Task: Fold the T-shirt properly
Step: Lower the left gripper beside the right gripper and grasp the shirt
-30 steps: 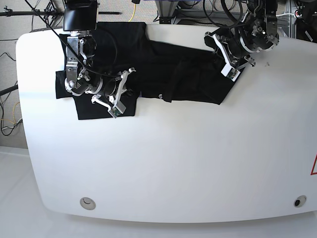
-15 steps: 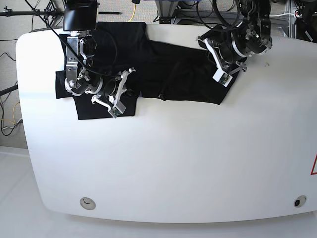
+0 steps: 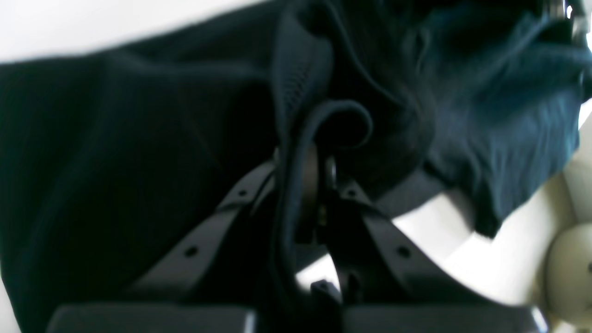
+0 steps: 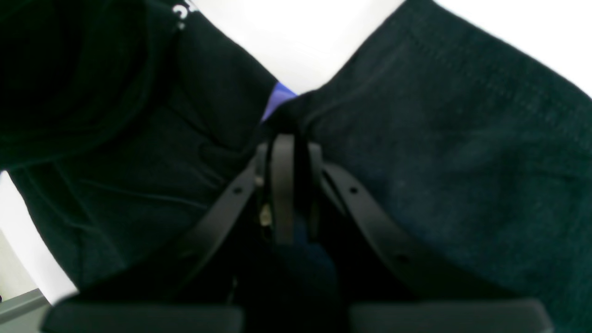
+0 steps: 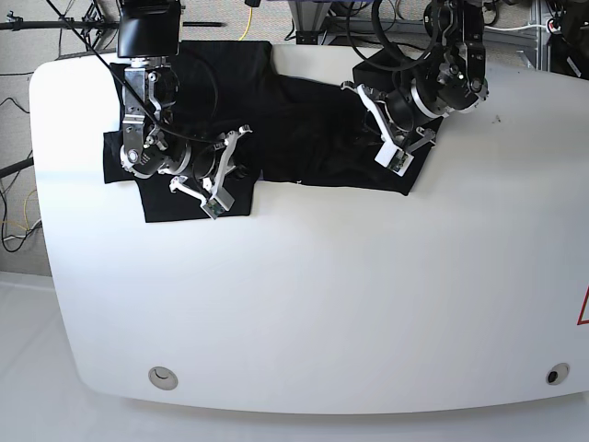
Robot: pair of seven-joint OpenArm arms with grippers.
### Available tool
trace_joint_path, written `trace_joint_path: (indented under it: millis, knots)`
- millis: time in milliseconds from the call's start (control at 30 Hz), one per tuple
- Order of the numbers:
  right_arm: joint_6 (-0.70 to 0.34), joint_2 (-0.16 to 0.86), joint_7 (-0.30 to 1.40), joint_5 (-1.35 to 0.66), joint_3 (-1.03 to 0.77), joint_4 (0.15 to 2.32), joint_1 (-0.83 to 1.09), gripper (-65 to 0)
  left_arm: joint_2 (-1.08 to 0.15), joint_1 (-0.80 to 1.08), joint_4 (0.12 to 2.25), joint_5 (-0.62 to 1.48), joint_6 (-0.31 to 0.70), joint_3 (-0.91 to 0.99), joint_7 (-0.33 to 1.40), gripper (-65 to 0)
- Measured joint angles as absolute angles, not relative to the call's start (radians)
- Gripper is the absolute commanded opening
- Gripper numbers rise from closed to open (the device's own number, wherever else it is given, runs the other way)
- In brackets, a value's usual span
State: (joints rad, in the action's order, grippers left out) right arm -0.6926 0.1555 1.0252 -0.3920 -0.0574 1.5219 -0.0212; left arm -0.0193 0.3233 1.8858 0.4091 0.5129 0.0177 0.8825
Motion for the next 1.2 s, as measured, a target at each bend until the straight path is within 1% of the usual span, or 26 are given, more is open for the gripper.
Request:
trace_joint_path:
  millis: [500,733,1000,1200]
  knots:
    - [-0.693,0.155,1.025,-0.392,-0.057,1.521,-0.021,-61.1,0.086,0.257,1.891,0.392,0.513,-0.007,0.889,-65.0]
    - [-0.693,0.155,1.025,-0.392,-0.057,1.521,-0.021,-61.1,0.144,0.229,1.893,0.254,0.512,-0.109,0.889,-65.0]
    - [-0.693,0.155,1.024,-0.392,-0.057,1.521,-0.021,-61.1,0.146,0.212,1.892,0.103,0.516,-0.241,0.885,-65.0]
    - [-0.693,0.155,1.024,-0.392,-0.057,1.521,-0.021,-61.1,0.147,0.192,1.86,0.063,0.516,-0.263,0.875,-65.0]
